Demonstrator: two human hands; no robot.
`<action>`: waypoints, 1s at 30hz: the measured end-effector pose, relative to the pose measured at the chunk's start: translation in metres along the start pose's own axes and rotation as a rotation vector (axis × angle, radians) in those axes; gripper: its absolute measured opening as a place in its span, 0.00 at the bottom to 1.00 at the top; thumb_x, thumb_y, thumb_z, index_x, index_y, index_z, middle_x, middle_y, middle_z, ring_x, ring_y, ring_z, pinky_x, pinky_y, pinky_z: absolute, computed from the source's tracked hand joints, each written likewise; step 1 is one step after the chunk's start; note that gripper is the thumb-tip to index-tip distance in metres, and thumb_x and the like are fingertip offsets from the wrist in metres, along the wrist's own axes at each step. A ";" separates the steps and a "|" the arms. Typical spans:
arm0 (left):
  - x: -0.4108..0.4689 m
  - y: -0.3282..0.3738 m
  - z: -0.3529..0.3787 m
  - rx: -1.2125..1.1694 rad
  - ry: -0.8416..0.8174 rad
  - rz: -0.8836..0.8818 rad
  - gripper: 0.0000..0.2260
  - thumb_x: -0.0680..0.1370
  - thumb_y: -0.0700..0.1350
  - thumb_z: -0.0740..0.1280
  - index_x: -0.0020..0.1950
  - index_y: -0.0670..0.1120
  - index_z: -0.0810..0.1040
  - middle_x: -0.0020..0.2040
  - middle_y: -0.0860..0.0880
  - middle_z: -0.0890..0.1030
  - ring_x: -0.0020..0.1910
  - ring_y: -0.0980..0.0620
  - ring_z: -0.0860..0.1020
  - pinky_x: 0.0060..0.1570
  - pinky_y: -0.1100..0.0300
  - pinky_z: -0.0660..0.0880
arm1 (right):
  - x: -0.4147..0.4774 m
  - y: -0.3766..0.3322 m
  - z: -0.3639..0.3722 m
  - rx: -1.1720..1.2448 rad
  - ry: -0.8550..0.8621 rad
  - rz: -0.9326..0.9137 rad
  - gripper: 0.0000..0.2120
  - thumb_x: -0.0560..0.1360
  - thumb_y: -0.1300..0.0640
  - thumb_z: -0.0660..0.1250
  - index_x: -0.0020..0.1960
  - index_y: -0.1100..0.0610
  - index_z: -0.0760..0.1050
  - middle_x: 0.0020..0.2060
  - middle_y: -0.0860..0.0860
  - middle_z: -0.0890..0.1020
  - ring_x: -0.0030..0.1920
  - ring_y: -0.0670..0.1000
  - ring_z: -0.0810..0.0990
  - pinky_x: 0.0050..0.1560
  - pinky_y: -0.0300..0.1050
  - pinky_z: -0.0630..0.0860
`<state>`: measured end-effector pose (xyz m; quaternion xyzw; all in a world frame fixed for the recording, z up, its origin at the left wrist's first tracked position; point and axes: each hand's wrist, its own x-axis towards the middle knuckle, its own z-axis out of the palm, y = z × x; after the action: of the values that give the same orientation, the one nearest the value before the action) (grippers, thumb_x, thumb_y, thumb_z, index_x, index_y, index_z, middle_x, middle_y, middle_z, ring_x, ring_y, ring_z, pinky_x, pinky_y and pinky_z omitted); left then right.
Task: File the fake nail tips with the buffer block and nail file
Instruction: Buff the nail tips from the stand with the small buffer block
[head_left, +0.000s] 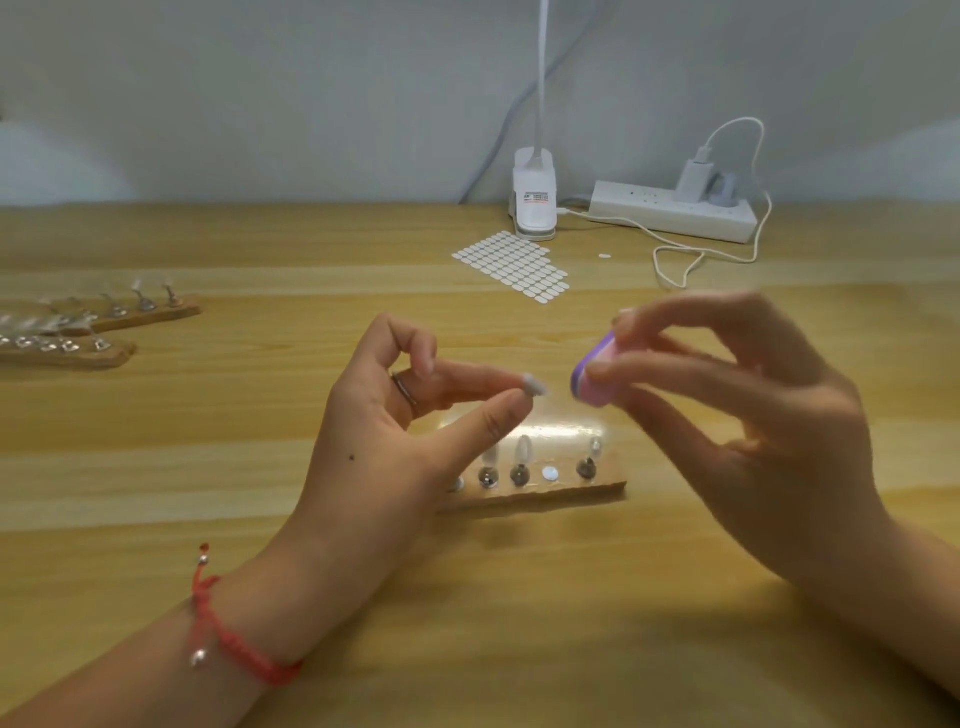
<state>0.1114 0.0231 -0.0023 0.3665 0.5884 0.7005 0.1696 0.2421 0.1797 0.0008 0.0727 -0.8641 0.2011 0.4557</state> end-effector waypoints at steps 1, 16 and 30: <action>0.001 0.000 0.000 -0.025 -0.002 -0.009 0.23 0.64 0.44 0.77 0.42 0.48 0.61 0.41 0.50 0.86 0.43 0.55 0.83 0.50 0.62 0.77 | -0.002 -0.003 0.003 0.024 -0.018 -0.015 0.12 0.75 0.67 0.71 0.57 0.59 0.75 0.50 0.60 0.76 0.54 0.48 0.79 0.63 0.38 0.74; -0.001 0.003 0.004 -0.145 -0.062 -0.036 0.21 0.65 0.40 0.75 0.41 0.46 0.62 0.41 0.46 0.86 0.41 0.52 0.85 0.42 0.64 0.78 | -0.007 -0.005 0.009 -0.100 -0.119 -0.112 0.09 0.76 0.69 0.71 0.53 0.60 0.83 0.52 0.51 0.76 0.55 0.58 0.79 0.55 0.50 0.77; 0.000 0.001 0.004 0.119 -0.010 0.136 0.17 0.69 0.40 0.73 0.39 0.46 0.63 0.41 0.51 0.86 0.44 0.50 0.84 0.52 0.40 0.76 | -0.003 -0.011 0.010 0.016 -0.126 -0.044 0.07 0.78 0.63 0.68 0.51 0.64 0.84 0.49 0.52 0.79 0.55 0.55 0.80 0.57 0.49 0.77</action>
<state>0.1142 0.0254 -0.0017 0.4187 0.6018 0.6723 0.1024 0.2398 0.1652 -0.0032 0.1080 -0.8877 0.1929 0.4040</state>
